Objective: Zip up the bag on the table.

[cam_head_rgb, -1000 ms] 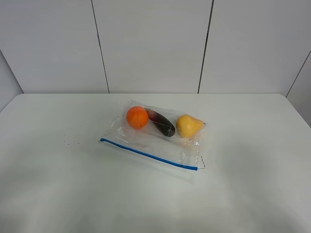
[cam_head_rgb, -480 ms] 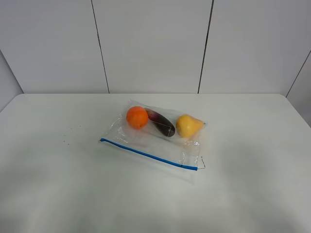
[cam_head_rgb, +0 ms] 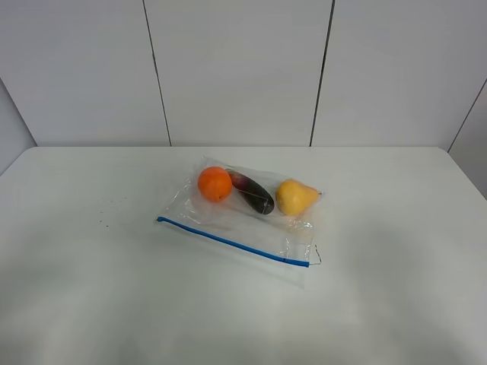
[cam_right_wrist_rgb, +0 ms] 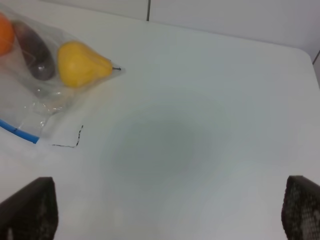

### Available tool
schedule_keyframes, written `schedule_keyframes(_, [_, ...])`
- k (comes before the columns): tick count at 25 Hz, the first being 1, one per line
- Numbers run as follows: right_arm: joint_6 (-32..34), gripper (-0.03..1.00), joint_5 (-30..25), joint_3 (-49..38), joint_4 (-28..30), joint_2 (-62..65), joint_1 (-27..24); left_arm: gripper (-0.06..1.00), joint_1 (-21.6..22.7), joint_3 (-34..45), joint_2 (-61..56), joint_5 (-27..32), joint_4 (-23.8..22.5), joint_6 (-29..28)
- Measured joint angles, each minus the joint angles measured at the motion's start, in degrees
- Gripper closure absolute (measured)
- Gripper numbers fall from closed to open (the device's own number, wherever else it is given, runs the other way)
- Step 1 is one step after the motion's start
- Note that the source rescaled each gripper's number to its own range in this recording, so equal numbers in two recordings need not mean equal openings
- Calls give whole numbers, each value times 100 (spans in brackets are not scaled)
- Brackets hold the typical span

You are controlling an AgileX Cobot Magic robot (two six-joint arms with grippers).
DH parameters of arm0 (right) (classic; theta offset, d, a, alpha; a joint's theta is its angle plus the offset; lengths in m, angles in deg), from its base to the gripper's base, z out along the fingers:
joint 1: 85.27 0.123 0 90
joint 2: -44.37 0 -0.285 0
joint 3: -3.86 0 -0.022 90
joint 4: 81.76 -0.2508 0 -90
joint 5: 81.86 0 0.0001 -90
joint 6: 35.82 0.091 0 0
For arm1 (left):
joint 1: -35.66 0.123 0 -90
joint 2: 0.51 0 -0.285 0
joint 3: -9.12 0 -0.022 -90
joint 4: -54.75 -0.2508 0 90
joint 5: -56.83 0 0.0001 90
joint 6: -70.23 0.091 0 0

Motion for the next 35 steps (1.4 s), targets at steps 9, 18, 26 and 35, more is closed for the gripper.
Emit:
schedule_keyframes(9, [0,-3,0,0,0,0,0,6,-73,0,0,0,0,0])
schedule_keyframes(18, [385,-3,0,0,94,0,0,6,-585,0,0,0,0,0])
schedule_keyframes(26, [1510,-3,0,0,414,0,0,6,-585,0,0,0,0,0])
schedule_keyframes(35, [1263,-3,0,0,421,-51,0,6,-585,0,0,0,0,0])
